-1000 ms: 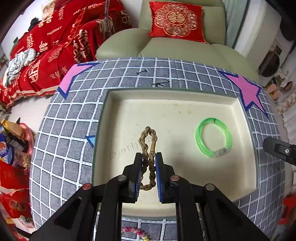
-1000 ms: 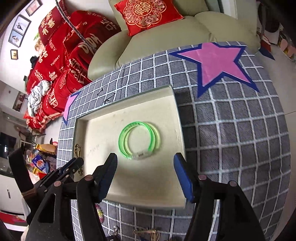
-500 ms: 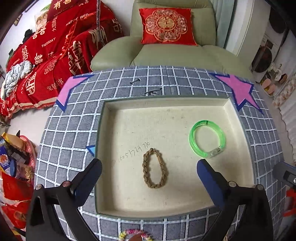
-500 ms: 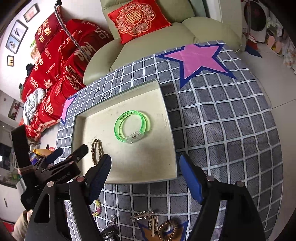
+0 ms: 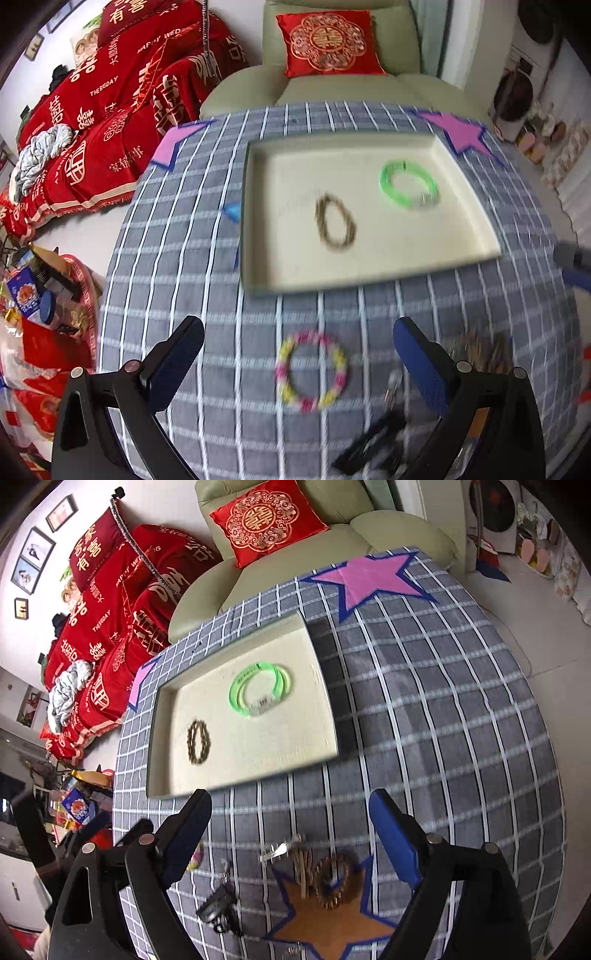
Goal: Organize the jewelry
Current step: 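Grasp black hair clip with left tool while right tool grasps silver charm, then lower hair clip into tray with left tool while right tool drops charm there, then grasp pink-and-yellow beaded bracelet with left tool while right tool grasps coiled hair tie, then lift beaded bracelet with left tool while right tool lifts coiled hair tie toward tray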
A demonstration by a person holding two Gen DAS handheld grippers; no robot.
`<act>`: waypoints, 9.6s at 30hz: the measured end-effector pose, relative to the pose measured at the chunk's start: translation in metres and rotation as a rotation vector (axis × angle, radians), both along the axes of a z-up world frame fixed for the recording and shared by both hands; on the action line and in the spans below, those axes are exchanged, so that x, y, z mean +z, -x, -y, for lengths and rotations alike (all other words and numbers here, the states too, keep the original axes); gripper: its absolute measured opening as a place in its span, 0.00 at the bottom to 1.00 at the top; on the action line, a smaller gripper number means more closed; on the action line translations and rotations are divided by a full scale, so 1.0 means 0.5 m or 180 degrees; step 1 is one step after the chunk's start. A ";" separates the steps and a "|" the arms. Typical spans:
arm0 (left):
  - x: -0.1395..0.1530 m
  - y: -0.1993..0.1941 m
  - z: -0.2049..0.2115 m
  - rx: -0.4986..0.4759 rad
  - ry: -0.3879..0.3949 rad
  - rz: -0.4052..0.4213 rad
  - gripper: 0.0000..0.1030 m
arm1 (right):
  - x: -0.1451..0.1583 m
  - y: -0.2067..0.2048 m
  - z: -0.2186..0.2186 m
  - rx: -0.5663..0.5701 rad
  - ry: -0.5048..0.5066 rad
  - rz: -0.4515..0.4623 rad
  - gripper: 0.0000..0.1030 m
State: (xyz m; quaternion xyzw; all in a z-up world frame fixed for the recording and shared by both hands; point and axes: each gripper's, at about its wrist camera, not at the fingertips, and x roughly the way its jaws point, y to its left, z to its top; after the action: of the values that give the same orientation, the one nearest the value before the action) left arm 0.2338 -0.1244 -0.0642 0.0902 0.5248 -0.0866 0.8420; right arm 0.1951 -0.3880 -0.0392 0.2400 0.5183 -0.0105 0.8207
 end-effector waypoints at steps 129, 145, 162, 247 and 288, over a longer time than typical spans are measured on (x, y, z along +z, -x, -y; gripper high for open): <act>-0.113 -0.371 0.105 0.0290 0.0125 -0.0080 0.38 | -0.144 -0.450 -0.014 0.0687 0.0147 -0.0239 0.05; -0.120 -0.364 0.125 0.0242 -0.0023 -0.0059 0.38 | -0.159 -0.445 -0.010 0.0732 0.0068 -0.0359 0.08; -0.017 -0.280 0.103 0.0200 0.0110 0.0299 1.00 | -0.031 -0.348 0.001 0.0510 -0.0172 0.0095 0.81; -0.131 0.002 -0.040 -0.0157 0.0342 -0.0661 0.17 | -0.170 0.100 -0.080 0.0020 0.0725 -0.0947 0.11; -0.101 -0.025 -0.096 0.0457 0.0313 -0.0575 1.00 | -0.073 -0.012 -0.060 0.0404 0.0212 -0.0516 0.11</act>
State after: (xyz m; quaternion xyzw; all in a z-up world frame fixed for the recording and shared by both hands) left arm 0.2464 -0.0764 -0.1149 0.0029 0.5987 -0.0595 0.7987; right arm 0.2011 -0.3581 -0.0756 0.1776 0.5966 0.0049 0.7827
